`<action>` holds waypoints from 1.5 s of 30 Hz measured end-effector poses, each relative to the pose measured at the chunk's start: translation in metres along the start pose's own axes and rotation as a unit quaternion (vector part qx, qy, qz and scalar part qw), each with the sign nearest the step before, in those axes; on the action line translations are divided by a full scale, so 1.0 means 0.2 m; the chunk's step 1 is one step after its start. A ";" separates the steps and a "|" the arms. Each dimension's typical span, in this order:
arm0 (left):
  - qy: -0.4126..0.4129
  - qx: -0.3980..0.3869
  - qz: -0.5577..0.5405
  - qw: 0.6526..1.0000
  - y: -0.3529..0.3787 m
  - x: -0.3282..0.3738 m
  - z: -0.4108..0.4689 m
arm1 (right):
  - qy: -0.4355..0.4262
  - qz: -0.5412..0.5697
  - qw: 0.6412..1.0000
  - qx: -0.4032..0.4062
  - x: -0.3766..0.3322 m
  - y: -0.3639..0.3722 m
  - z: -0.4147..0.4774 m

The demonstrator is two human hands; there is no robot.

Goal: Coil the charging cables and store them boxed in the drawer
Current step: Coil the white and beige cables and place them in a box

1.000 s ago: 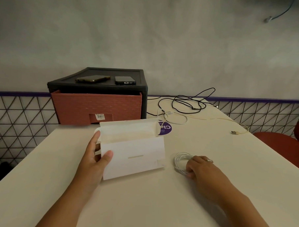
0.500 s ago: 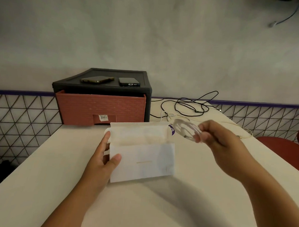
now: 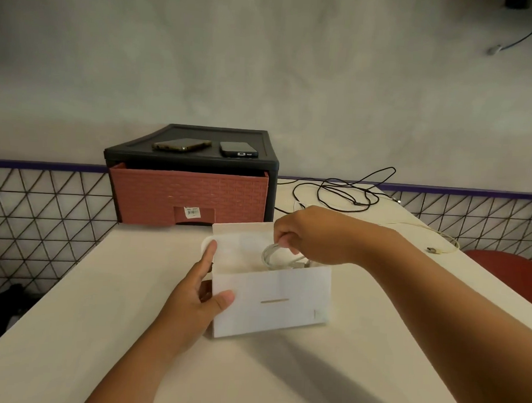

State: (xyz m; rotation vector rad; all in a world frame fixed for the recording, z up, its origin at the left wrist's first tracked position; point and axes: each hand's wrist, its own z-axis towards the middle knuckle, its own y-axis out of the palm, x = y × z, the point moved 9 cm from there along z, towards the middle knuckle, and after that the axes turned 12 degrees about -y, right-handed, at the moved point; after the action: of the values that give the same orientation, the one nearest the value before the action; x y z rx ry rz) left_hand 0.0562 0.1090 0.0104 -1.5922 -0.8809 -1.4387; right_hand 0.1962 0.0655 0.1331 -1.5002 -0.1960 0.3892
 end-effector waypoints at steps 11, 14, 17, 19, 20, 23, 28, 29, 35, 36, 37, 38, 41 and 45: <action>0.000 0.018 -0.018 1.000 -0.06 0.00 0.02 | -0.022 0.011 1.000 0.018 0.05 0.09 0.08; -0.004 0.016 -0.021 1.000 -0.07 -0.01 0.02 | -0.018 0.028 0.999 0.025 0.10 0.16 0.08; -0.008 0.012 -0.018 1.000 -0.06 -0.01 0.01 | 0.000 0.064 0.998 0.012 0.15 0.21 0.05; -0.007 0.015 -0.018 1.000 -0.07 -0.01 0.02 | 0.005 0.085 0.996 0.011 0.16 0.21 0.04; -0.008 0.018 -0.018 1.000 -0.07 -0.01 0.02 | 0.004 0.098 0.995 0.011 0.17 0.21 0.03; -0.008 0.027 -0.023 0.999 -0.10 0.00 0.03 | -0.040 0.119 0.992 0.023 0.13 0.22 0.00; -0.006 0.034 -0.019 0.999 -0.14 0.01 0.05 | -0.081 0.106 0.987 0.092 0.14 0.27 -0.06; -0.004 0.032 -0.018 0.999 -0.14 0.03 0.06 | -0.077 0.114 0.984 0.110 0.16 0.27 -0.06; 0.003 0.024 0.006 1.000 -0.18 0.15 0.17 | -0.085 0.210 0.928 0.295 0.25 0.22 -0.10; 0.003 0.026 0.011 1.000 -0.20 0.17 0.19 | -0.072 0.240 0.906 0.342 0.29 0.21 -0.11; 0.004 0.031 0.012 0.999 -0.22 0.19 0.21 | -0.044 0.274 0.880 0.384 0.34 0.21 -0.13; 0.003 0.039 0.006 0.999 -0.26 0.22 0.24 | -0.008 0.306 0.855 0.419 0.40 0.22 -0.14; -0.005 0.069 -0.029 0.997 -0.37 0.27 0.31 | 0.083 0.325 0.842 0.422 0.50 0.33 -0.12; 0.001 0.101 -0.043 0.994 -0.49 0.29 0.42 | 0.076 0.217 0.937 0.262 0.41 0.50 0.01</action>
State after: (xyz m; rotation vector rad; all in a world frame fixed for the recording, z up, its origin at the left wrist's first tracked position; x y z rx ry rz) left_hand 0.0128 0.2262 0.0761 -1.4164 -1.0711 -1.3625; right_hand 0.2593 0.0998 0.0258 -1.0262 0.3497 0.6211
